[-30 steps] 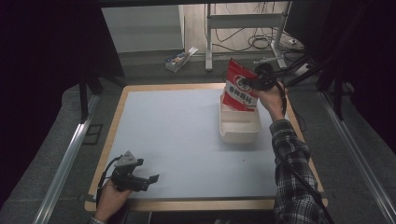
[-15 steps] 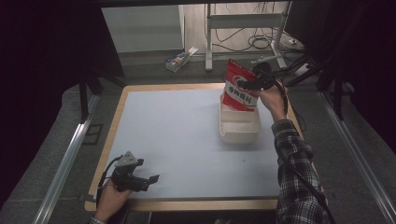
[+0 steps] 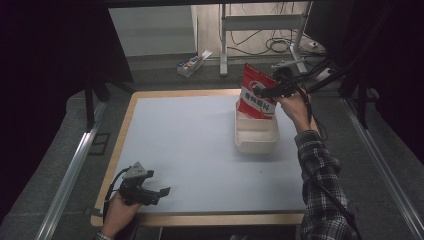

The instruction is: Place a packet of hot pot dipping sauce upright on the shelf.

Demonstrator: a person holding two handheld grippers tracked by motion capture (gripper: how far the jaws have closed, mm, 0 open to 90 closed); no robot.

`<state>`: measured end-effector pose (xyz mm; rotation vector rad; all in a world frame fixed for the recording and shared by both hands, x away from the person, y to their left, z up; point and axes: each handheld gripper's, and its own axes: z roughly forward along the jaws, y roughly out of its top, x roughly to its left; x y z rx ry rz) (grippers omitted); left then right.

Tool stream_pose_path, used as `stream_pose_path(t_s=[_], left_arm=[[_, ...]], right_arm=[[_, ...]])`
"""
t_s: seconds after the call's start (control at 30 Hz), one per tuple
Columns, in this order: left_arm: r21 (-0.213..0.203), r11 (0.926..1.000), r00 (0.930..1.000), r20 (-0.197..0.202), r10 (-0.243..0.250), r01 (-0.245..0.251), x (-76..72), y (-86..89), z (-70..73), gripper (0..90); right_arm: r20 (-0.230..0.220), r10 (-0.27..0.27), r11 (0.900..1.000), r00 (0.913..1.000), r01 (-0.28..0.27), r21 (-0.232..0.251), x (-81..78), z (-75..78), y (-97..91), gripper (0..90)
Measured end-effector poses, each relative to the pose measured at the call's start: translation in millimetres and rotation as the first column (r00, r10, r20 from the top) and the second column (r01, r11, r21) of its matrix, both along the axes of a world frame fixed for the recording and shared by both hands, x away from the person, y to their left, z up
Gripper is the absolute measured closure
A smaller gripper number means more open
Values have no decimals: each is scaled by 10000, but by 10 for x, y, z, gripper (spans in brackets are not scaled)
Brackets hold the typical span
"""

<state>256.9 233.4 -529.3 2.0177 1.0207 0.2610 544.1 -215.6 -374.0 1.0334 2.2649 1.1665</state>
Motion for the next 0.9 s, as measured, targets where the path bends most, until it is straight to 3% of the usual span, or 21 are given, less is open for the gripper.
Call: stream_pose_path(t_s=[0.47,0.9], left_arm=[[34,10000,10000,6,-39,38,-2,-9,1,50],[75,10000,10000,10,-49,49,-2,-14,0,51]], right_arm=[[30,184,9997,9998,-184,145,-185,35,-65,82],[-232,-79,9999,9997,80,60,-412,-98,-133,63]])
